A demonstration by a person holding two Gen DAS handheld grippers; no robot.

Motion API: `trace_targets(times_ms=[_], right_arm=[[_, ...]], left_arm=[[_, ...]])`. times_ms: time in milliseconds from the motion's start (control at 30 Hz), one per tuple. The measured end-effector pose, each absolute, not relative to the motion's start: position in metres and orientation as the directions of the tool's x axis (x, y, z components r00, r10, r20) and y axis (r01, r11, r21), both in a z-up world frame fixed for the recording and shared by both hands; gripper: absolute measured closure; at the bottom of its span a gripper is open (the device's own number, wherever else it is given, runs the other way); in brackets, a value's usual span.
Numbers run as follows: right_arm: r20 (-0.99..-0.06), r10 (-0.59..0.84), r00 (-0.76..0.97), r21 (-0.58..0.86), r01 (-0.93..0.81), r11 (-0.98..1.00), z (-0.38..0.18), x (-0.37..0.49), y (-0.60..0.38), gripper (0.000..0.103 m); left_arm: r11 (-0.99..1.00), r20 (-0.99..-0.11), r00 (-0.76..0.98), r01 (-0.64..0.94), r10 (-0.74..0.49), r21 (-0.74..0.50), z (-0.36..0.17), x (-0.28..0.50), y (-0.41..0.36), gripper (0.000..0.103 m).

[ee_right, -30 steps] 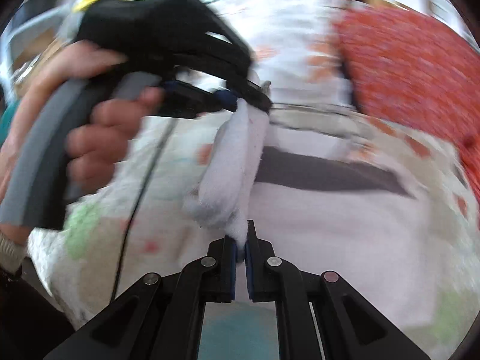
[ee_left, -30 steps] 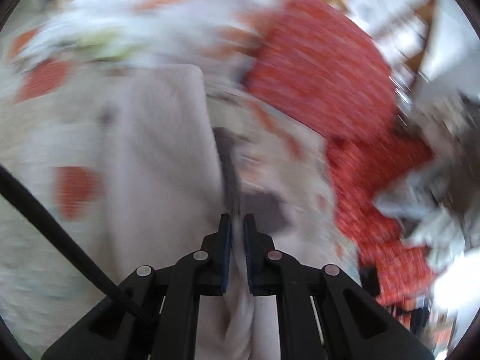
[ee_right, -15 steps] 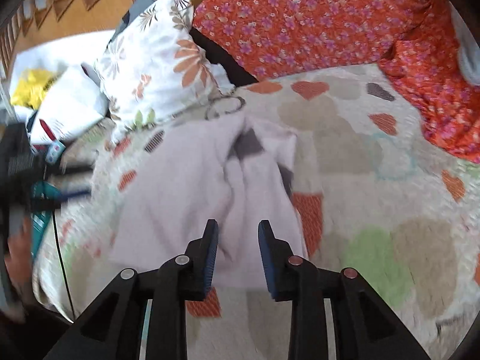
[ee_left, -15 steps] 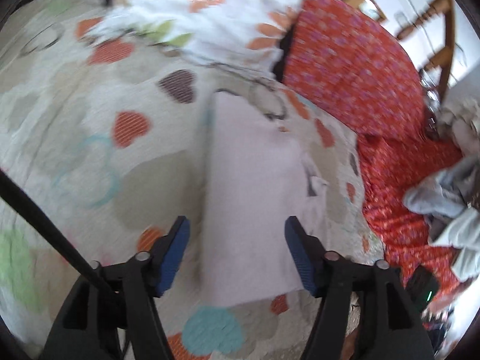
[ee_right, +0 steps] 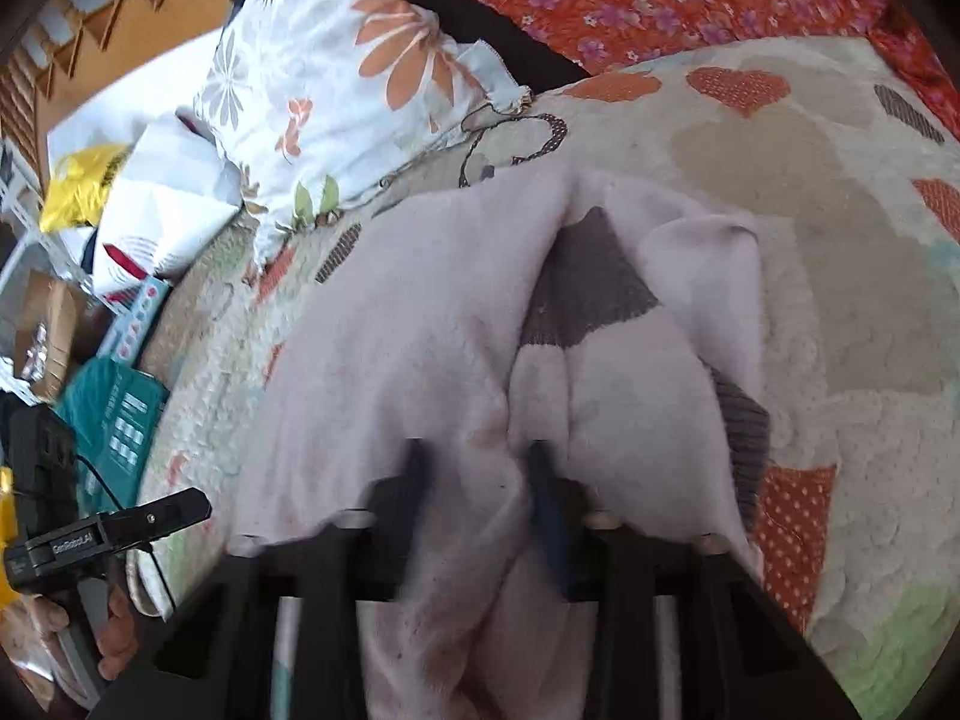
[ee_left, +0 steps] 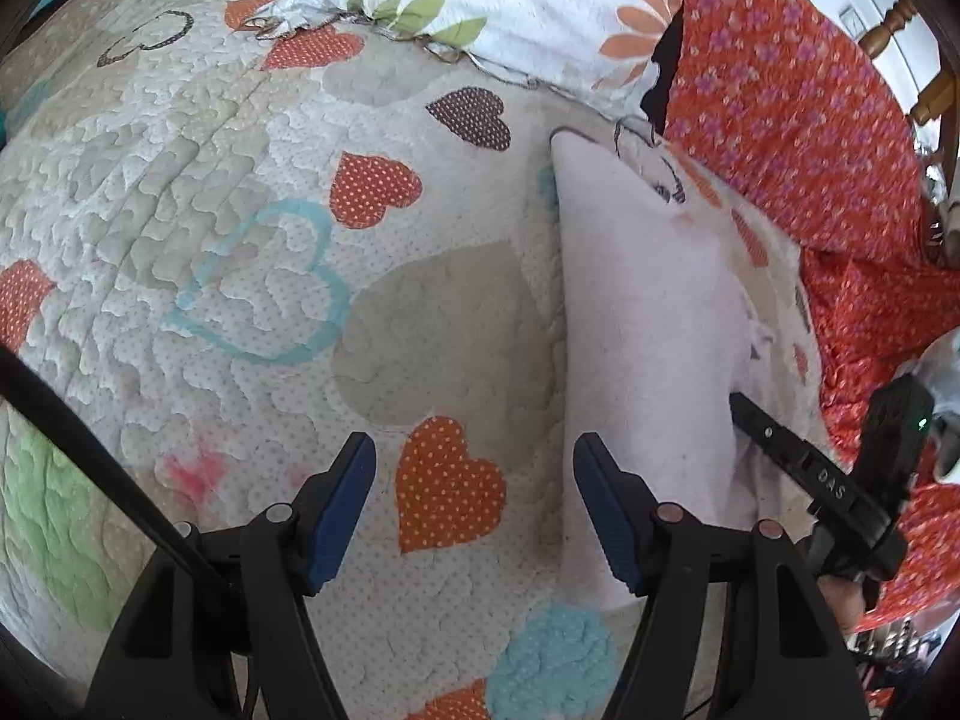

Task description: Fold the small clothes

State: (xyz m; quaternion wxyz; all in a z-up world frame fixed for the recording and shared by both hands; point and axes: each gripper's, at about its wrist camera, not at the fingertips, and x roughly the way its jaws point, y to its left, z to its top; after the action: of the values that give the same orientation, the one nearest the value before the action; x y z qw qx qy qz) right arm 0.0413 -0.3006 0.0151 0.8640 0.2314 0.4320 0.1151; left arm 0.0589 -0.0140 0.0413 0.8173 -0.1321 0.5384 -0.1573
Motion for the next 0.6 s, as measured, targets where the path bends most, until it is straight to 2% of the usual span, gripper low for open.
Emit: trace_targets(times_ms=[200,267,367,467,600], right_arm=[[-0.672,0.292,0.681,0.396,-0.003,0.918,0.056,0.024,-0.314,0.093],[-0.661,0.206,0.721,0.323,0.026,0.946,0.072,0.013,-0.329,0.093],[-0.707,0.067,0.705,0.214,0.123,0.969,0.065,0.007,-0.348,0.093],[-0.796,0.122,0.593,0.286,0.192,0.939,0.027,0.017,-0.371,0.092],[-0.781,0.183,0.597,0.349,0.174,0.921,0.029,0.020,-0.374,0.091]], left_arm=[[0.915,-0.831,0.382,0.171,-0.404,-0.366,0.050,0.053,-0.033,0.036],[0.915,-0.825,0.396,0.196,-0.402,-0.352,0.054,0.047,-0.042,0.036],[0.919,-0.832,0.398,0.236,-0.387,-0.315,0.053,0.040,-0.058,0.035],[0.917,-0.850,0.364,0.270,-0.380,-0.293,0.046,0.038,-0.074,0.035],[0.914,-0.863,0.339,0.288,-0.375,-0.285,0.039,0.034,-0.084,0.035]])
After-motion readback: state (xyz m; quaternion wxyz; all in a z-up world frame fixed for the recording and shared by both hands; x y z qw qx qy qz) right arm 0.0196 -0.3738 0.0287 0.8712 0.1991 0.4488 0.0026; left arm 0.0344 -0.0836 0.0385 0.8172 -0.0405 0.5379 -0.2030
